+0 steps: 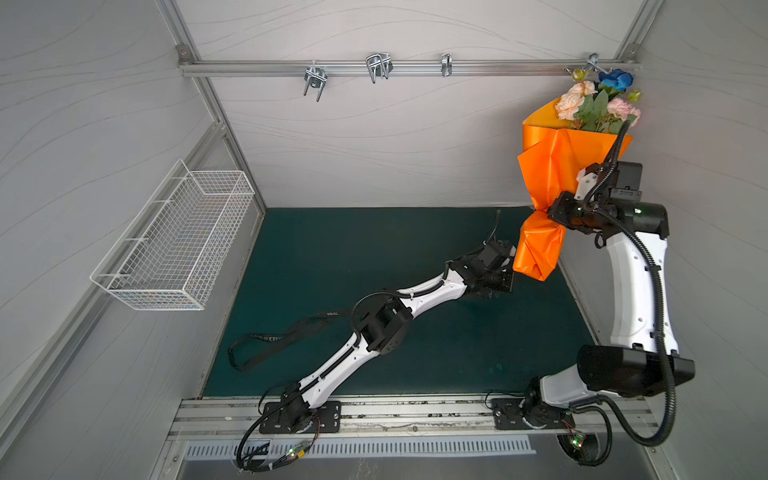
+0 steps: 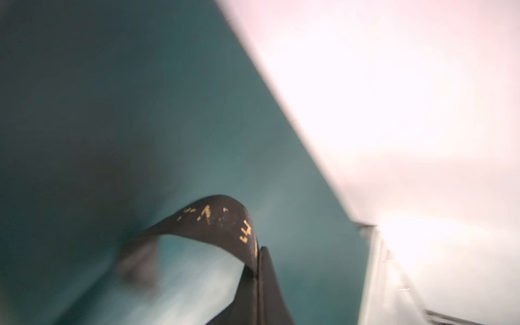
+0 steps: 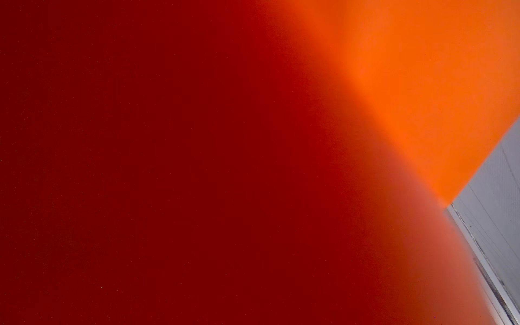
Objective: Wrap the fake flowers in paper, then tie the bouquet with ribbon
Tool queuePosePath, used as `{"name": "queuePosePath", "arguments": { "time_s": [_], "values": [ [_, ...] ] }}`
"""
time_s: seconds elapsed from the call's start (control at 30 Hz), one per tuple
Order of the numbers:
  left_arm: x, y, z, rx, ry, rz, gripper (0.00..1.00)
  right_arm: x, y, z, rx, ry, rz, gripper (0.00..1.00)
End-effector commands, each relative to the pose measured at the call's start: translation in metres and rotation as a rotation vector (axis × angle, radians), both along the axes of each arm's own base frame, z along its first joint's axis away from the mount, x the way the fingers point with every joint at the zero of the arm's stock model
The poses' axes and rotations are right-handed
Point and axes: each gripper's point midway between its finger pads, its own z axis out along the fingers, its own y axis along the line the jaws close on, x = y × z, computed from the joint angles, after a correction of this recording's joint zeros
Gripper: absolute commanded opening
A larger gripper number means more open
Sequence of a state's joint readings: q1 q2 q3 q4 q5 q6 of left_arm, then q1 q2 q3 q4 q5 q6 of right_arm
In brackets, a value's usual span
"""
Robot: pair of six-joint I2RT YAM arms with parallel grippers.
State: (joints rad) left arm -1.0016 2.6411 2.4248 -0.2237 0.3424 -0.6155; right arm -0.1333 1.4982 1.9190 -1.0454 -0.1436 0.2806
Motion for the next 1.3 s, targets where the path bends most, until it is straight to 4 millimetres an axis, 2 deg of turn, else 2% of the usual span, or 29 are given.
{"name": "queuePosePath", "arguments": {
  "time_s": [0.0, 0.03, 0.13, 0.27, 0.37, 0.53, 0.67, 0.73, 0.87, 0.97, 1.1, 1.2, 1.27],
  "values": [
    [-0.020, -0.029, 0.029, -0.180, 0.076, -0.076, 0.55, -0.003, 0.004, 0.003, 0.014, 0.007, 0.033, 0.00],
    [-0.021, -0.028, 0.031, -0.181, 0.082, -0.083, 0.69, -0.004, 0.004, 0.003, 0.014, 0.007, 0.034, 0.00],
    [-0.025, -0.015, 0.037, -0.143, 0.084, -0.107, 0.86, -0.004, 0.005, 0.001, 0.020, 0.009, 0.040, 0.00],
    [-0.029, 0.028, 0.045, -0.093, 0.096, -0.088, 0.96, -0.005, 0.007, -0.004, 0.034, 0.014, 0.042, 0.00],
    [-0.039, 0.074, 0.035, -0.036, 0.136, -0.055, 0.99, -0.008, 0.011, -0.011, 0.034, 0.027, 0.047, 0.00],
    [-0.072, 0.160, 0.018, 0.073, 0.139, 0.017, 0.99, -0.018, 0.034, -0.029, 0.001, 0.065, 0.083, 0.00],
    [-0.088, 0.229, 0.012, 0.163, 0.108, 0.127, 0.99, -0.032, 0.068, -0.044, -0.004, 0.086, 0.138, 0.00],
    [-0.092, 0.271, 0.012, 0.206, 0.077, 0.216, 0.99, -0.043, 0.089, -0.051, -0.021, 0.096, 0.170, 0.00],
    [-0.099, 0.359, 0.026, 0.268, -0.009, 0.442, 0.99, -0.068, 0.134, -0.070, -0.057, 0.117, 0.235, 0.00],
    [-0.106, 0.432, 0.048, 0.303, -0.094, 0.669, 0.99, -0.089, 0.165, -0.088, -0.054, 0.132, 0.275, 0.00],
    [-0.126, 0.522, 0.069, 0.352, -0.166, 0.934, 0.99, -0.117, 0.209, -0.118, -0.066, 0.159, 0.325, 0.00],
    [-0.144, 0.570, 0.075, 0.371, -0.189, 1.064, 0.99, -0.132, 0.236, -0.142, -0.101, 0.187, 0.337, 0.00],
    [-0.153, 0.588, 0.078, 0.366, -0.197, 1.108, 0.99, -0.136, 0.248, -0.158, -0.119, 0.207, 0.328, 0.00]
  ]
}}
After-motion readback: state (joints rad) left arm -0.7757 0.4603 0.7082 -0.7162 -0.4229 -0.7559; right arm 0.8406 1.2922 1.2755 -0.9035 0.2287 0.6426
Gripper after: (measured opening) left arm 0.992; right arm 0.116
